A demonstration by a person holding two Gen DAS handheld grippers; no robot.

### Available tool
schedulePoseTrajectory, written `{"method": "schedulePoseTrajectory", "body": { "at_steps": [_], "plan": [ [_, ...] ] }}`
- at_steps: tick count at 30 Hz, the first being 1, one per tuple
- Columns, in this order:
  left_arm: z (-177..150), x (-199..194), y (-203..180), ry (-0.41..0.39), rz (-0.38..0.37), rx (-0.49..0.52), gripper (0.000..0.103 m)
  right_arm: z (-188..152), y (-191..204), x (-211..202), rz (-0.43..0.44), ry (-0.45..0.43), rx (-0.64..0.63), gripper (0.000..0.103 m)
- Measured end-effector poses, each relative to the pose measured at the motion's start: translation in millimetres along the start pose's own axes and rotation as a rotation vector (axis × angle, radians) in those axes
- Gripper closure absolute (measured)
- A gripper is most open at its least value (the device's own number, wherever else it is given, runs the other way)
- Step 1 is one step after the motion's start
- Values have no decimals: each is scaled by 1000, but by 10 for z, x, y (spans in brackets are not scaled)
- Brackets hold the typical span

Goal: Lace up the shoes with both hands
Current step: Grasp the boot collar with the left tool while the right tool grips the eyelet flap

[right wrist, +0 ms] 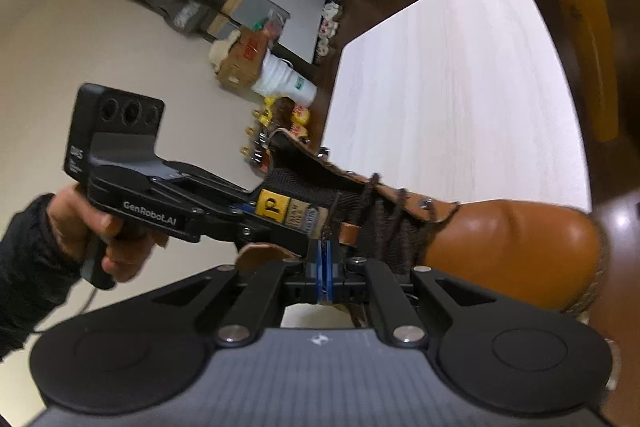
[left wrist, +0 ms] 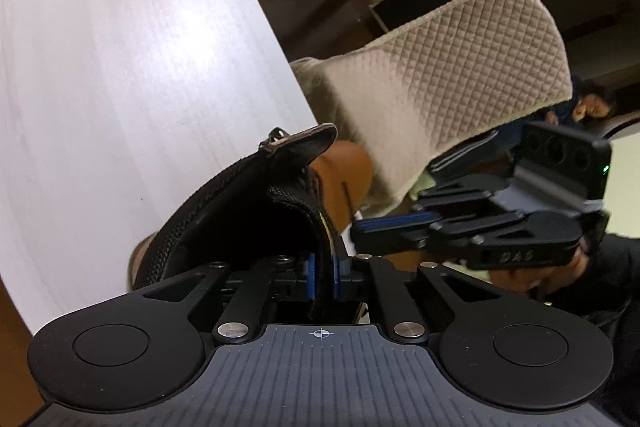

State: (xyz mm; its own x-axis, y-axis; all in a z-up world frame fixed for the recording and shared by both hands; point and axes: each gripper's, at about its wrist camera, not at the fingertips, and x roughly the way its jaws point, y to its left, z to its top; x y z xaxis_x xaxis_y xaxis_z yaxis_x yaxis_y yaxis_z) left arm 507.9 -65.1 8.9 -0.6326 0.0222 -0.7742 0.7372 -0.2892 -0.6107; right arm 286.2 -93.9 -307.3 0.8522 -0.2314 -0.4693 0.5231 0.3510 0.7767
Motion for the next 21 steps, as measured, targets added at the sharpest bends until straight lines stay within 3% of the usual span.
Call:
{"method": "schedulePoseTrajectory", "body": {
  "at_steps": [4,6,10,15,21],
  "plan": [
    [-42,19,65,-21,-32,-36,95,-67,-94,125,-16,4,-10,100],
    [-62,23,62,-30,-36,-50,95,-76,-154,155,-76,17,-34,100],
    [-60,-5,104,-41,-48,-82,95,-39,-80,71,-81,40,-103,100],
    [-39,8,105,-48,-59,-97,95,23,153,73,-44,178,-283,100],
    [-23,27,51,-51,-45,-67,95,168,150,209,-62,282,-290,100]
  ]
}}
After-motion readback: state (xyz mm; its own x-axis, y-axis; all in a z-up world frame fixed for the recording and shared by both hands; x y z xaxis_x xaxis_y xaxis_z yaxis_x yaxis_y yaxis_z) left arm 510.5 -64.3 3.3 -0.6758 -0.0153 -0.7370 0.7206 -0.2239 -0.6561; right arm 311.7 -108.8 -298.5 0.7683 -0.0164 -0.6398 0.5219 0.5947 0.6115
